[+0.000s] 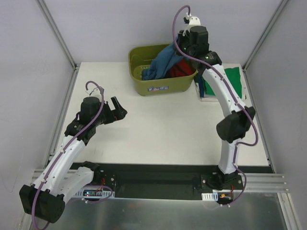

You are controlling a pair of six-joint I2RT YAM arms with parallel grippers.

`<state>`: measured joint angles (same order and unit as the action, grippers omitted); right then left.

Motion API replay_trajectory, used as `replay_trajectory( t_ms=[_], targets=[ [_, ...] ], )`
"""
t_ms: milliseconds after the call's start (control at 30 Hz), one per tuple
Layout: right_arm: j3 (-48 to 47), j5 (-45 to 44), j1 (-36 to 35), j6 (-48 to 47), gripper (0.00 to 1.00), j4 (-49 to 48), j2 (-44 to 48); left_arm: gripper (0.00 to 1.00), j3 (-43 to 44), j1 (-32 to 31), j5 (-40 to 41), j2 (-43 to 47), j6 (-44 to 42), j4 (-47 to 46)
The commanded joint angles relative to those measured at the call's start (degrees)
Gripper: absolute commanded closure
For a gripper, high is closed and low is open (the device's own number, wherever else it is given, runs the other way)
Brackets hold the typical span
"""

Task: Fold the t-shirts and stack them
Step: Grab crumpled tshirt from bin with the right arm

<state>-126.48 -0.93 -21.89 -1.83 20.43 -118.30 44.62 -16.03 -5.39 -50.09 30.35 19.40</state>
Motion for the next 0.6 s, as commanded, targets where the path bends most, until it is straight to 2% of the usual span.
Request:
replay_trajectory(
  t_ms=[0, 100, 200, 467, 567],
  targets=[
    [2.3, -0.7, -6.0, -5.0, 1.00, -9.5, 16.7, 0.01, -0.9, 0.3, 1.4, 2.2, -0.6, -1.2],
    [2.2, 0.4, -7.9, -1.7, 0.99, -10.1, 20.0, 0.01, -1.0, 0.3, 1.8, 2.2, -0.7, -1.1],
    [2.0, 6.1, -9.9, 1.1, 1.00, -10.6, 22.8, 0.01, -1.2, 0.3, 1.7, 2.4, -0.8, -1.2],
    [-0.9, 7.3, -20.2, -4.1, 0.99, -11.1, 29.7, 0.01, -1.6, 0.3, 2.4, 3.0, -0.6, -1.1],
    [-1.6, 8.2, -22.0, -4.4, 0.99, -12.2, 32.2, 0.01, -1.6, 0.3, 2.8, 2.5, -0.6, -1.1]
  ],
)
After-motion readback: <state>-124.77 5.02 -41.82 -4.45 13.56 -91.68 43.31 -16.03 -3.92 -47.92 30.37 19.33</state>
